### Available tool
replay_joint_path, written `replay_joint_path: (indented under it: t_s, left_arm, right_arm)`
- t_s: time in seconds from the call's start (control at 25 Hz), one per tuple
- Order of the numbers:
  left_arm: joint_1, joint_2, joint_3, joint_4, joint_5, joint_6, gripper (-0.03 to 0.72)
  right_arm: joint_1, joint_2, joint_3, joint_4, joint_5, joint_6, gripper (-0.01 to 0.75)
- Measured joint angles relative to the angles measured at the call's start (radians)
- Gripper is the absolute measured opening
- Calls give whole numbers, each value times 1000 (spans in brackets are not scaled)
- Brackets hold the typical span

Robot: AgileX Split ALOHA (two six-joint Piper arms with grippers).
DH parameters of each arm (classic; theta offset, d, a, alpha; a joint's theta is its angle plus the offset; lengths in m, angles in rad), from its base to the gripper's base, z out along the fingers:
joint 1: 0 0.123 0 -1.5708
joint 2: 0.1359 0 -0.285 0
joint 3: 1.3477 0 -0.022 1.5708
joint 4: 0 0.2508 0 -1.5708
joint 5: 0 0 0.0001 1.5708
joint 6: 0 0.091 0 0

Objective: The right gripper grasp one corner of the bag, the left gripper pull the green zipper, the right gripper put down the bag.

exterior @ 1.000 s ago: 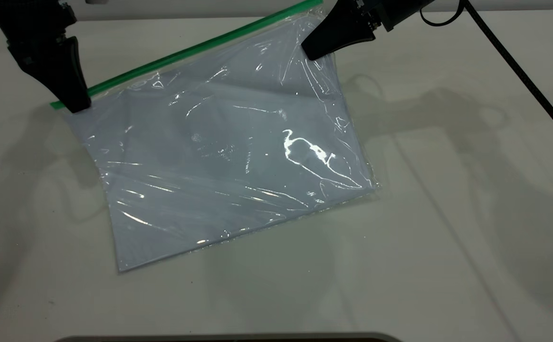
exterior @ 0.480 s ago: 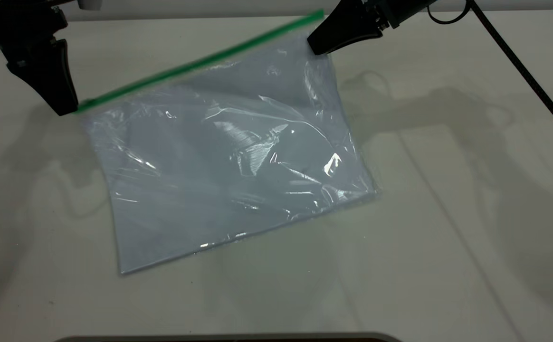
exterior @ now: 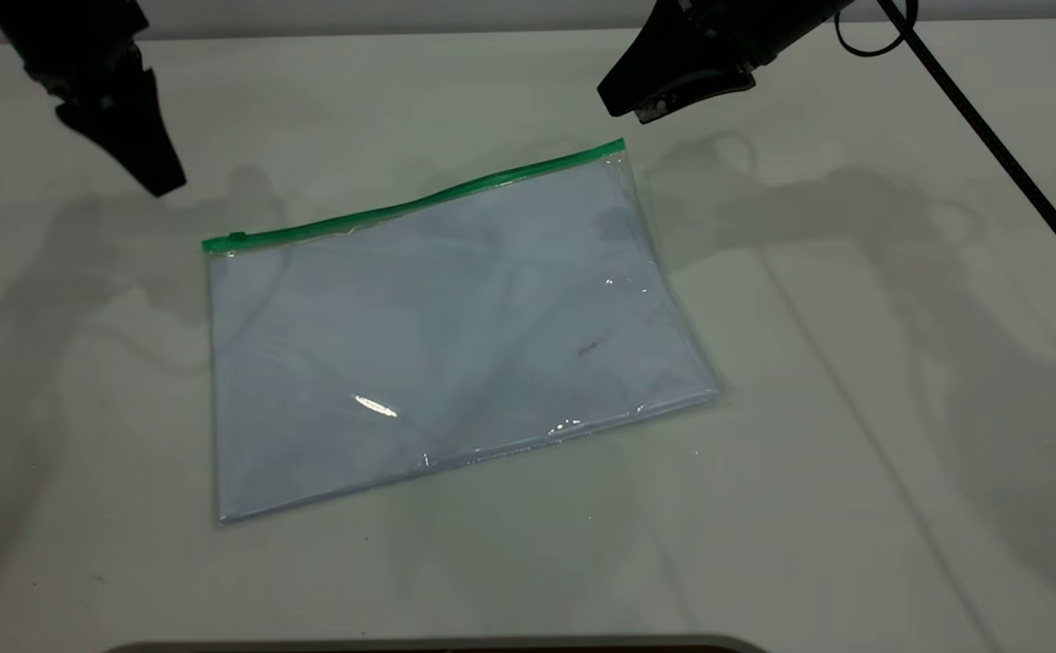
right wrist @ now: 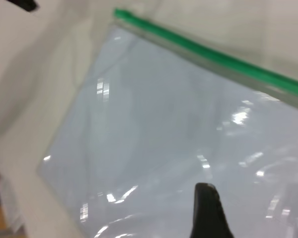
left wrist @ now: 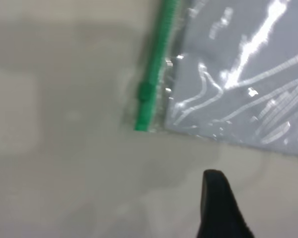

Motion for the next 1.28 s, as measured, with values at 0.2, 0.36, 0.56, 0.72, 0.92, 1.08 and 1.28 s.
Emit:
replay_joint_path:
  t_s: [0.2,0.36,0.56,0.72,0.92,1.08,1.28]
  left_arm:
    - [0,0,-133,4,43,-221,484]
    - [0,1,-293,50,179,-367,484]
    - [0,-3,-497,146,195,-566,484]
    - [0,-37,-540,224,195,-685,486]
    - [0,-167,-533,270,195,-828,486]
    - [0,-317,-468,273,195,-894,484]
    - [0,-546,-298,309,195,-903,480]
  right_arm:
    - [-31,0,-133,-161,2,196,526]
    - [-72,-9,-331,-402,110,418,523]
    - [-90,-59,-586,-615,239,586,512]
    - [-90,-140,-660,-709,257,683,511]
    - [-90,-260,-644,-796,257,767,504]
    - [-90,-375,-599,-806,257,800,502]
    - [-90,-562,-482,-771,257,807,502]
